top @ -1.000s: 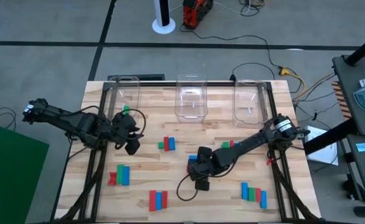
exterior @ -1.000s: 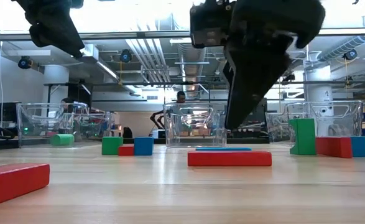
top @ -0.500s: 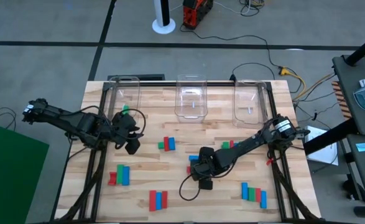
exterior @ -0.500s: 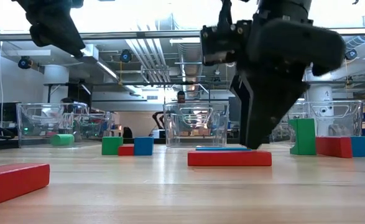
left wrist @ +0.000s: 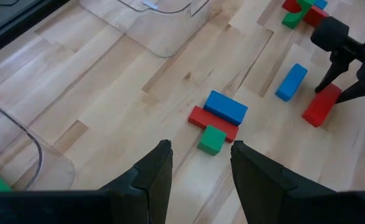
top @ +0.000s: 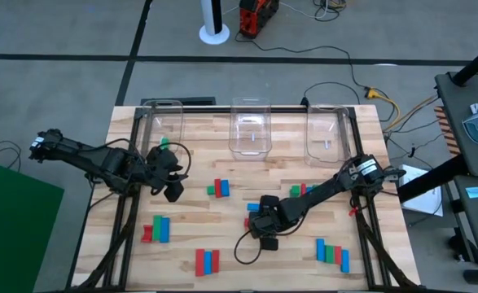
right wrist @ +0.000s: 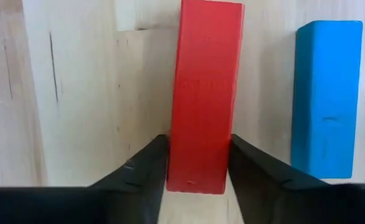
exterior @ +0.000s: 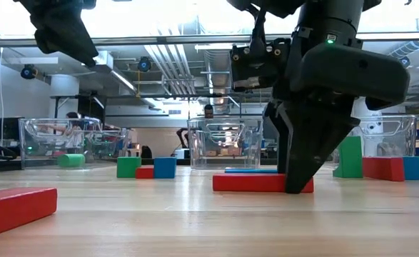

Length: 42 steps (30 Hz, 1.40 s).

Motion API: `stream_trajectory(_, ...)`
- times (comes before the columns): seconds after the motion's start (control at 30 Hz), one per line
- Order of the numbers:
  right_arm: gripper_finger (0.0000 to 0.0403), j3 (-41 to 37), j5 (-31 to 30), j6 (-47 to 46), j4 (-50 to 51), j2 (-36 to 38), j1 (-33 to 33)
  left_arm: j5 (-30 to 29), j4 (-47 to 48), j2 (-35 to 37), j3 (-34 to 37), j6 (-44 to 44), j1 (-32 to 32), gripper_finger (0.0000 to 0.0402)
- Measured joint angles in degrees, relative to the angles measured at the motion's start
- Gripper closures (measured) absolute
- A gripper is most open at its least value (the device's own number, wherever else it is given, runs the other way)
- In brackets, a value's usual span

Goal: Sort blocks
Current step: Put the red wooden block into the middle transparent bin

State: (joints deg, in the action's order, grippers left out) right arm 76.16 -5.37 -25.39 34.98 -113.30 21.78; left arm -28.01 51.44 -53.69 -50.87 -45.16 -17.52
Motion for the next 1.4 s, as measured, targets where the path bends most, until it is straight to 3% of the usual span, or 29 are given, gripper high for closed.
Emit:
stream_trajectory(0.37, 0.0283, 1.78, 1.51, -0.06, 2.54, 1.49, -0.1, -0.04, 0.01, 0.0, 0.0, 1.18, 0.0, 0.026)
stream_trajectory(0.73, 0.0283, 11.98, 13.53, -6.53, 11.44, 7.82, -5.97, -0.07, -0.07, -0.32, 0.0, 1.45, 0.0, 0.026)
stream_trajectory(1.13, 0.0283, 25.74, 13.71, 18.41, 31.57, 8.79, -21.71, -0.02, -0.07, -0.18, 0.0, 1.33, 0.0, 0.026)
stream_trajectory(1.4, 0.0283, 27.3, 13.34, 33.46, 32.7, 8.61, -34.76, 0.02, -0.07, 0.0, 0.0, -0.88, -0.01, 0.026)
